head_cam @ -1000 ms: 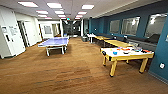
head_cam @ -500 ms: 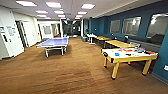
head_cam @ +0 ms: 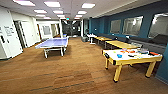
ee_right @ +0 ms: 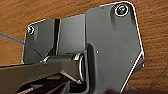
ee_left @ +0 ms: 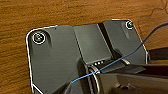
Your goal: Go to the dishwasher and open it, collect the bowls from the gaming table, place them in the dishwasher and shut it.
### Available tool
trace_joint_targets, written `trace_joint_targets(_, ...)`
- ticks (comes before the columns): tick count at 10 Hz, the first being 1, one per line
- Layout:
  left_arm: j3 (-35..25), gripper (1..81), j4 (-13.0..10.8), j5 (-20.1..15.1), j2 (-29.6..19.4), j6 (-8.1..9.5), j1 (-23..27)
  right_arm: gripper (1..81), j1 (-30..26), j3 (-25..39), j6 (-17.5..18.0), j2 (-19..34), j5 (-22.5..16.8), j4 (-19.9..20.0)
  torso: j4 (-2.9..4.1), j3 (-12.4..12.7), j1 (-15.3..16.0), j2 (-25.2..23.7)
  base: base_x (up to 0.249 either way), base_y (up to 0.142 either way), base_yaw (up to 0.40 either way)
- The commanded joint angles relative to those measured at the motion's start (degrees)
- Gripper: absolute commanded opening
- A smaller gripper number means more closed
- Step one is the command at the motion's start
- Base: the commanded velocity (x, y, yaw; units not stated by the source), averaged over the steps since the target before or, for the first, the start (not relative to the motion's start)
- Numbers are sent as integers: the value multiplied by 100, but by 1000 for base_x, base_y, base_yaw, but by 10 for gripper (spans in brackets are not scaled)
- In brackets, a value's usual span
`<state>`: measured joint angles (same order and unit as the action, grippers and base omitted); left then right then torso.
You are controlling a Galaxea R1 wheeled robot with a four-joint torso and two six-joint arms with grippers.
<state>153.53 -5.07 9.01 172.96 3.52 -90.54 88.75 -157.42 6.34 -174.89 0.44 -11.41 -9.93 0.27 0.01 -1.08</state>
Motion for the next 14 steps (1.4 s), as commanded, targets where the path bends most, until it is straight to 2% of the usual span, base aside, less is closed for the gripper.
trace_joint_targets(1,-7,811,103,-242,-77,34,269,811,-300,19,-19,-14,-272,-63,0,0,0,0,242,0,0)
trace_joint_targets(14,-7,811,103,-250,-51,-10,269,811,-291,10,-27,-31,-281,-72,0,-2,2,0,242,0,0)
